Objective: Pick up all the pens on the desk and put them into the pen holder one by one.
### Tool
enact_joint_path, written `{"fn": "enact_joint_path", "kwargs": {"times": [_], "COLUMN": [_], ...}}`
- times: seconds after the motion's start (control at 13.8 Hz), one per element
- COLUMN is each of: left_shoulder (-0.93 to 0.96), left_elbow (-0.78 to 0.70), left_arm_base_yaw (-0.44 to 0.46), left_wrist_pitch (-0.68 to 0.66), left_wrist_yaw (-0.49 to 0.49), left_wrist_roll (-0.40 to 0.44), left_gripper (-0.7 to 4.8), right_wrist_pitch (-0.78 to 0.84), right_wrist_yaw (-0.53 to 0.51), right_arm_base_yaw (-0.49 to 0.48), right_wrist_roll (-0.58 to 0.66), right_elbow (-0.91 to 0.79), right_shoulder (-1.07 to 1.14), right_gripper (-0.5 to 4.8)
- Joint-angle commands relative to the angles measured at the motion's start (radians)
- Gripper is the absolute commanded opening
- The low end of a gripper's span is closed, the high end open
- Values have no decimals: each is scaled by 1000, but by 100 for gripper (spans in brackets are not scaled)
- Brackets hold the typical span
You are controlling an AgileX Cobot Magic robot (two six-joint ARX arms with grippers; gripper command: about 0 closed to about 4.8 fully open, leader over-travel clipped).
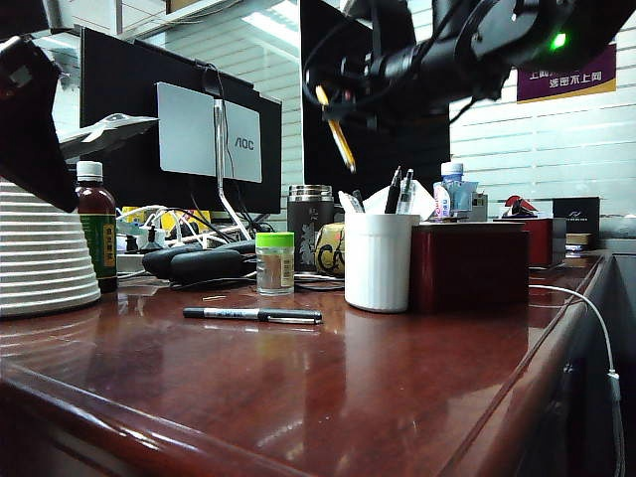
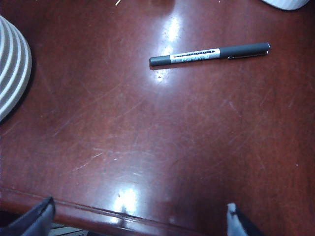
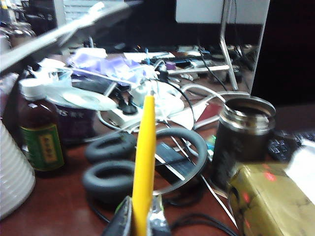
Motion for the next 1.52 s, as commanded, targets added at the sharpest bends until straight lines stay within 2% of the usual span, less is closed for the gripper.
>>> {"fn": "enact_joint_path", "kwargs": {"times": [0.07,0.58,0.65,0.72,0.8,1.23,1.3,1.45,1.52], "left_shoulder": [-2,-2,-2,-2,-2,-2,-2,-2,-2], "left_elbow": [3,3,3,3,3,3,3,3,3], "left_arm_base_yaw": [0,0,0,0,0,0,0,0,0], "left_wrist_pitch": [10,-1,-8,-18,-27,-26,-18,13,35], "left_wrist_yaw": [-4,-4,-3,-3,-3,-3,-3,-3,-3], "left_wrist_roll": [-3,-3,-3,-3,-3,-3,-3,-3,-3], "left_gripper": [479,479,479,479,479,479,479,479,479], "right_wrist_pitch": [-26,-182,-190,-194,-209,-294,-364,-628,-797], "right_wrist_yaw": [102,106,106,117,154,127,60,-5,-74], "right_arm_base_yaw": [0,1,1,1,1,6,22,72,91], "right_wrist_roll": [4,4,-10,-16,-37,-72,-96,-187,-230], "right_elbow": [3,3,3,3,3,4,12,103,187], "right_shoulder": [-2,-8,-11,-17,-29,-108,-184,-269,-267], "right_gripper": [-6,-4,153,154,182,182,187,191,191]}}
